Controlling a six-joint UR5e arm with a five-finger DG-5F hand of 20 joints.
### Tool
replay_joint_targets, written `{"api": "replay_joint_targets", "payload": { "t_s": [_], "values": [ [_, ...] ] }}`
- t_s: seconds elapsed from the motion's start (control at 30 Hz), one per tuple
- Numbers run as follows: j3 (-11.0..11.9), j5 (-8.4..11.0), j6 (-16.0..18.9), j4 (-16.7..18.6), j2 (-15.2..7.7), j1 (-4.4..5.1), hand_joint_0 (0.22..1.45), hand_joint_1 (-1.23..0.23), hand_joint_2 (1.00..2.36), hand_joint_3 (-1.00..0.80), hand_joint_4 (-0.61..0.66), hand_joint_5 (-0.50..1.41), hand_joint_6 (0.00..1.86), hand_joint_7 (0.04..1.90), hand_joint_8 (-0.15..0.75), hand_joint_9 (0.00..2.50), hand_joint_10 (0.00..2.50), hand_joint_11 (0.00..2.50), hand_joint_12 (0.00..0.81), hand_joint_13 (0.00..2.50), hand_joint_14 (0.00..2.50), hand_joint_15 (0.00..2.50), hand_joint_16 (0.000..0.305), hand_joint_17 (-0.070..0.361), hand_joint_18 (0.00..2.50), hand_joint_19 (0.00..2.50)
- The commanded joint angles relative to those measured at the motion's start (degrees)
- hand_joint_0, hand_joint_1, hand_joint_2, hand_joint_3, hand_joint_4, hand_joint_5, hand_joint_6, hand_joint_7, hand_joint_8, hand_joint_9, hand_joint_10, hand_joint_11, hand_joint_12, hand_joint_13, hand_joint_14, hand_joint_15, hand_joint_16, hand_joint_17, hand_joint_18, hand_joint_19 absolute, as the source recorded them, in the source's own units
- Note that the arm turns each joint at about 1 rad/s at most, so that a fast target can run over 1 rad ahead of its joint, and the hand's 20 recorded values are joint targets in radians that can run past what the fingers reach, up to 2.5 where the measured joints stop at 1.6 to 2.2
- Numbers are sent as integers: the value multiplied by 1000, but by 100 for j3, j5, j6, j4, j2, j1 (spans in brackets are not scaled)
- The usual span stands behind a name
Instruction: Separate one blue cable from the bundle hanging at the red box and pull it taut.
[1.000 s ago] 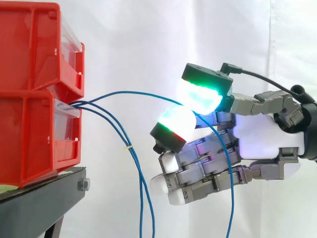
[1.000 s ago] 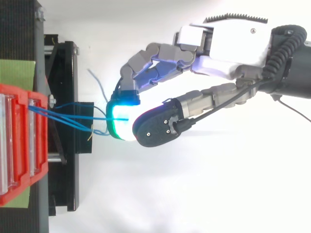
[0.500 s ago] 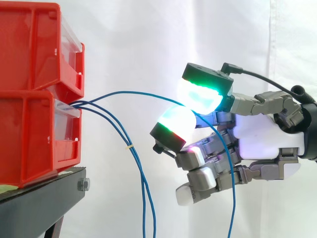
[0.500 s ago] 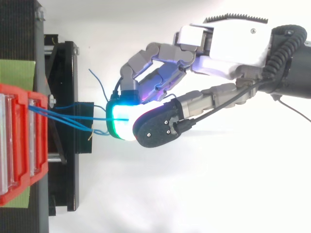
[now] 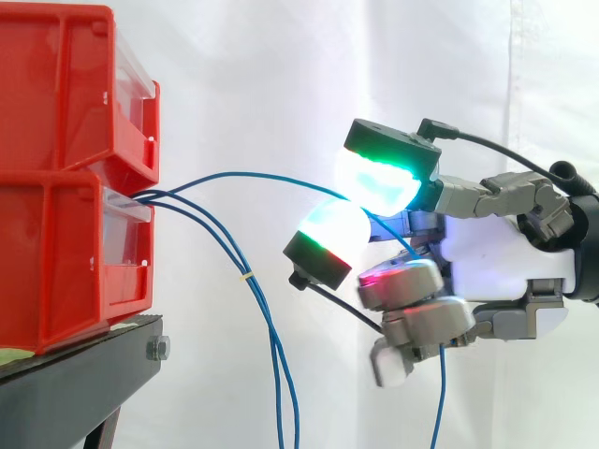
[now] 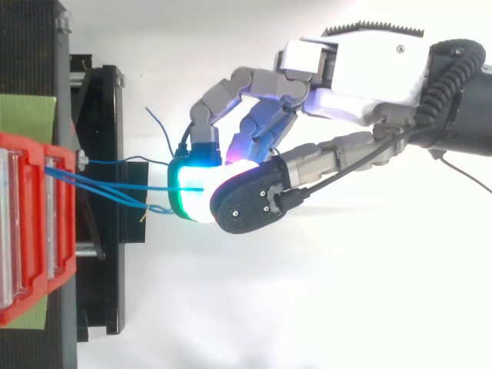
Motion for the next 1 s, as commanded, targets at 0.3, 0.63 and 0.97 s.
{"api": "replay_joint_targets", "payload": {
  "t_s": [0.3, 0.63, 0.97],
  "values": [
    [2, 0, 2, 0, 0, 0, 724, -629, 1014, -341, 9, -236, 965, 950, 275, 773, 989, 1153, 286, 1040, 646, 1417, 43, 96, 872, 907],
    [2, 0, 2, 0, 0, 0, 728, -631, 1014, -338, 12, -235, 963, 967, 276, 819, 1007, 1171, 280, 1061, 674, 1409, 43, 97, 895, 905],
    [2, 0, 2, 0, 9, 0, 728, -631, 1014, -330, 22, -235, 961, 986, 276, 868, 960, 1202, 284, 1077, 651, 1432, 44, 98, 906, 913]
  ]
}}
